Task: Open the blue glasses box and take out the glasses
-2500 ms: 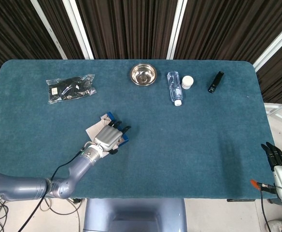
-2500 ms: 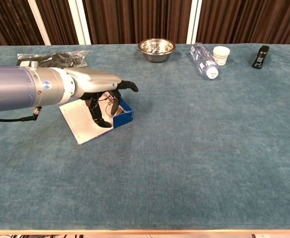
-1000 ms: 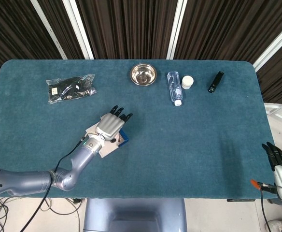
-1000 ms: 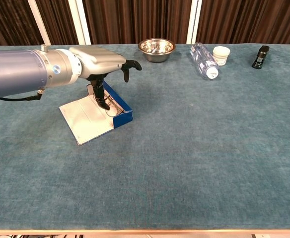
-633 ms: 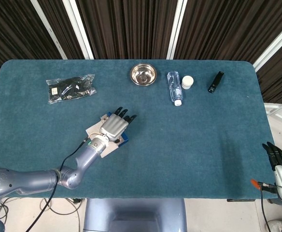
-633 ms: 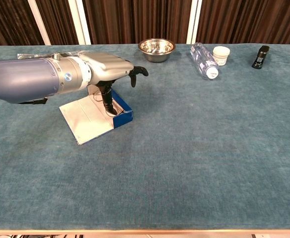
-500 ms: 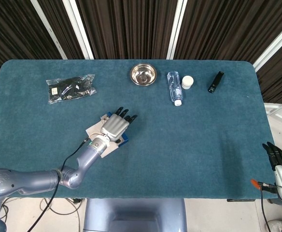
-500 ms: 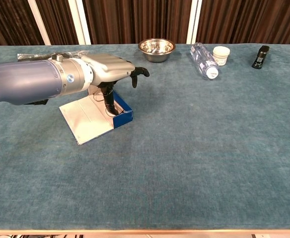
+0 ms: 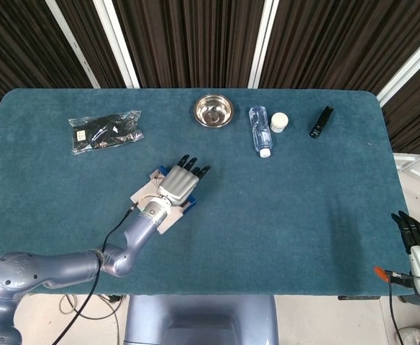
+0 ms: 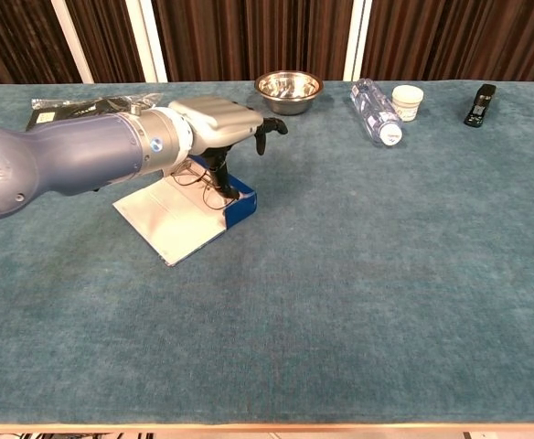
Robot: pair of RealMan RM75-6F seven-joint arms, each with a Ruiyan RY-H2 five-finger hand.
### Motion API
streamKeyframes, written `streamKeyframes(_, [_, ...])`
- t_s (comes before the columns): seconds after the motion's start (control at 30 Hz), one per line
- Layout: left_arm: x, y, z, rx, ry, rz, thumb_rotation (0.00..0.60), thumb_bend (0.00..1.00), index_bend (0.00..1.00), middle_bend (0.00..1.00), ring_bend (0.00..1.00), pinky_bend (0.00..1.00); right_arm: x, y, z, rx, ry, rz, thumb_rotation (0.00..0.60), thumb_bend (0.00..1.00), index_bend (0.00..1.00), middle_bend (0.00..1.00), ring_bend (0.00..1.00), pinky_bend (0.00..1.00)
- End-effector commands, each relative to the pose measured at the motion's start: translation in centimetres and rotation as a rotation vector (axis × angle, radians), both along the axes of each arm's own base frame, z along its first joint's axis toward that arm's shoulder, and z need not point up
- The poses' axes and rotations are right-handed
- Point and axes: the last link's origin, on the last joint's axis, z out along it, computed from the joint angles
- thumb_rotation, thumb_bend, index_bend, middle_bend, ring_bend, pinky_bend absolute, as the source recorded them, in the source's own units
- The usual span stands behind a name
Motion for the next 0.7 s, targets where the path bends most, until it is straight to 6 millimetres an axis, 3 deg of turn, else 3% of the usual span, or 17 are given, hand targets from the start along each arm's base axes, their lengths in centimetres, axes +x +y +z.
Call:
streamKeyframes(0.03, [0.3,0.2,-0.1,0.008,-0.007,0.000,0.600,0.23,0.01,0.23,0.00,0.02,0.0,0.0,0.0,0.001,-0.001,0.000,0.600,0.19,0.00,0.00,0.00,0.20])
streamKeyframes(0.7, [-0.1,2.9,-0.3,0.108,0.006,0.053,0.600,0.23,0.03,0.25,0.00,0.02,0.0,0.0,-0.1,0.007,-0.008,-0.002,0.600,0.20,0.00,0.00,0.00,0.20])
